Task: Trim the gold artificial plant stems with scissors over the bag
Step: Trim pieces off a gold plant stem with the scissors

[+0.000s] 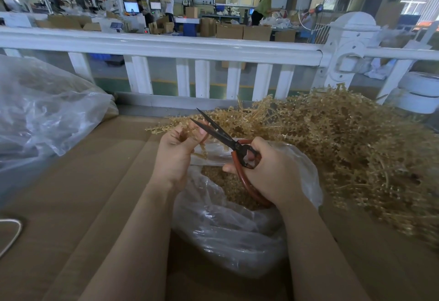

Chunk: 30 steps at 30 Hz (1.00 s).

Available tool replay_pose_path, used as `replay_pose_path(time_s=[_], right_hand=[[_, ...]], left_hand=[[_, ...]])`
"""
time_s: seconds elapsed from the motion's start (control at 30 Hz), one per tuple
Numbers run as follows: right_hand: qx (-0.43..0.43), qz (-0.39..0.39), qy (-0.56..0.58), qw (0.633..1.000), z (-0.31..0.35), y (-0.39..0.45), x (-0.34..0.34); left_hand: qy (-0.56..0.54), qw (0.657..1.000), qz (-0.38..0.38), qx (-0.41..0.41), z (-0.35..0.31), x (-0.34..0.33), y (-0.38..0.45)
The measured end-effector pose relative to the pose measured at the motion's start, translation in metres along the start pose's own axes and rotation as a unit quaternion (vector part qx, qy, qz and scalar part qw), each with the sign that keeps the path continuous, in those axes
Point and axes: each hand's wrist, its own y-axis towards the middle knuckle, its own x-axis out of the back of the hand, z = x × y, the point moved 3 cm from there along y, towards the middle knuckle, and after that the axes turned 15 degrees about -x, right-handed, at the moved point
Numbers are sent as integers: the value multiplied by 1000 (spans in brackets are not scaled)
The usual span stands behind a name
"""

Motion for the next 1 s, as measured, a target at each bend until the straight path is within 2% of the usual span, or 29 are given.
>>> replay_pose_path(time_s=[0.33, 0.53, 0.8, 1.0], right_hand=[[10, -19, 17, 1000, 0, -1, 0], [-9, -3, 23, 1000, -3, 0, -1], [10, -14, -6, 1000, 0, -2, 1], [19, -25, 3, 999, 2, -2, 1]], left_hand=[[10, 1000, -4, -11, -2, -1, 0], [22, 1000, 3, -21, 0, 2, 1], [47, 997, 64, -23, 1, -2, -1], [46, 997, 59, -13, 1, -2, -2]])
